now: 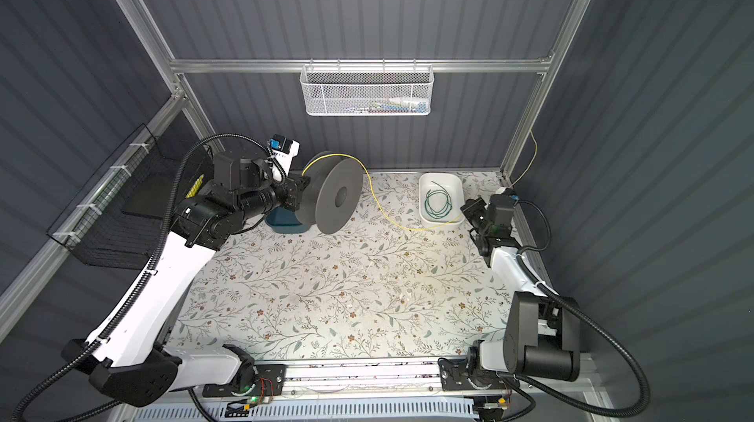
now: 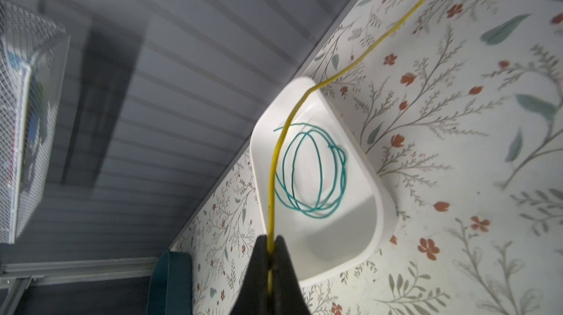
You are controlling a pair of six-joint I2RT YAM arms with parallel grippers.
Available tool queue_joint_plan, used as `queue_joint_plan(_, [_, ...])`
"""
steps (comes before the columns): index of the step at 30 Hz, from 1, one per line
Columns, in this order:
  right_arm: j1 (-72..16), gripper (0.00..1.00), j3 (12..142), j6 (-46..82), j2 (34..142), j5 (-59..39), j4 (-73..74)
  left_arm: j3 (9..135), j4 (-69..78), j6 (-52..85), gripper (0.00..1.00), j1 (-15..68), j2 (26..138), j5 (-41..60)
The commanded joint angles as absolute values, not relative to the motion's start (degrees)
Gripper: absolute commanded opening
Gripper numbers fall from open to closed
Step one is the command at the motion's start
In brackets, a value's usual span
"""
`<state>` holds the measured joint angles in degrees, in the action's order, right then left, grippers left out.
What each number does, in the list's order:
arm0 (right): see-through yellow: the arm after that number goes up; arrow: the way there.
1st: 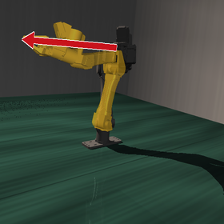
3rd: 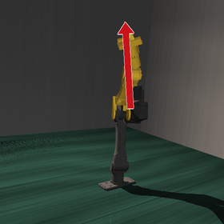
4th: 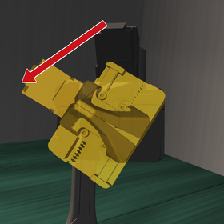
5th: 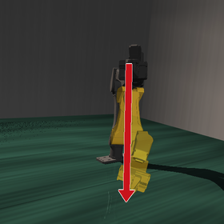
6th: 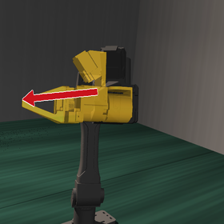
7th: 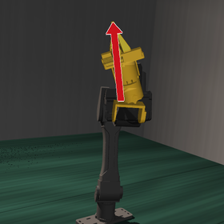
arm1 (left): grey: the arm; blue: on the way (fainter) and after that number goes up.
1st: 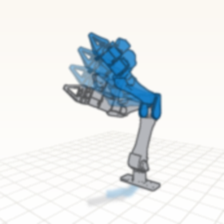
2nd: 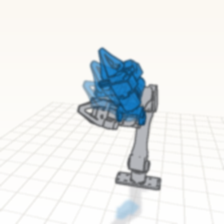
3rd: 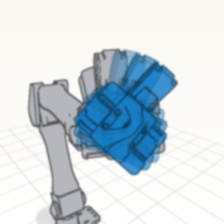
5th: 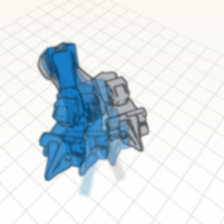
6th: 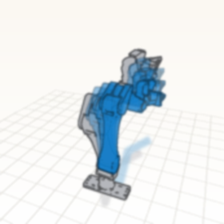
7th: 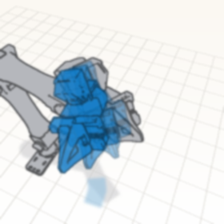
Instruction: Wrap the cables
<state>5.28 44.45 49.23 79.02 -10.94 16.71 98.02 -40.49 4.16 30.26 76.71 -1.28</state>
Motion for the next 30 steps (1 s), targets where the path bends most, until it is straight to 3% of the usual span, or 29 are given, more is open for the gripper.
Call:
queue_joint_plan(1, [3.00,0.00,42.24,46.30,79.12,-7.59,17.07,102.79,-33.09,8.74,0.00,29.67,77.97,0.09])
queue_joint_plan(6, [-2.03,0.00,39.27,44.44,76.03,-4.28,15.54,103.71,-28.24,13.18,0.00,28.06,79.97,1.18])
queue_joint_plan(9, [-3.71,0.00,38.32,43.39,75.06,-2.95,15.16,104.38,-25.97,15.88,0.00,26.09,81.74,7.50])
queue_joint_plan(16, [-0.75,0.00,43.85,40.08,74.96,-0.64,10.65,106.70,-28.60,13.86,0.00,25.13,84.04,17.54])
queue_joint_plan(30, [8.94,0.00,64.38,43.29,83.99,-4.92,6.73,94.95,-42.88,4.04,0.00,25.14,75.51,14.14])
